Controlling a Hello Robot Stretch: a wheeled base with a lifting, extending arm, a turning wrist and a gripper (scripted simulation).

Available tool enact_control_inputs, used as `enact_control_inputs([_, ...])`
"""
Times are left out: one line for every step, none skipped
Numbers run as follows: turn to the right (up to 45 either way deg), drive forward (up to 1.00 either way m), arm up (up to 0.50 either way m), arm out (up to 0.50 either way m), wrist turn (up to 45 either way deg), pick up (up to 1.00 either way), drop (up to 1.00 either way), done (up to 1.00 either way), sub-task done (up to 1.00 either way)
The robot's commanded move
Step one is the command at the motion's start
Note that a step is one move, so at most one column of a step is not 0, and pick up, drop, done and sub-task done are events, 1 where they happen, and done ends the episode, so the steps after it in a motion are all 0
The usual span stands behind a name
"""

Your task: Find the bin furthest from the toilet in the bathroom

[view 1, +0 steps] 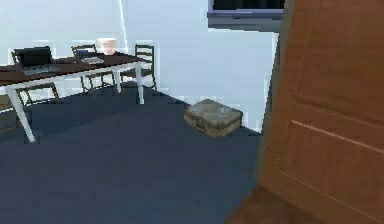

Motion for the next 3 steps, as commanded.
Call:
enact_control_inputs([42.0, 0.0, 0.0, 0.0, 0.0, 0.0, 0.0, 0.0, 0.0])
enact_control_inputs([0.0, 0.3, 0.0, 0.0, 0.0, 0.0, 0.0, 0.0, 0.0])
enact_control_inputs([-45.0, 0.0, 0.0, 0.0, 0.0, 0.0, 0.0, 0.0, 0.0])
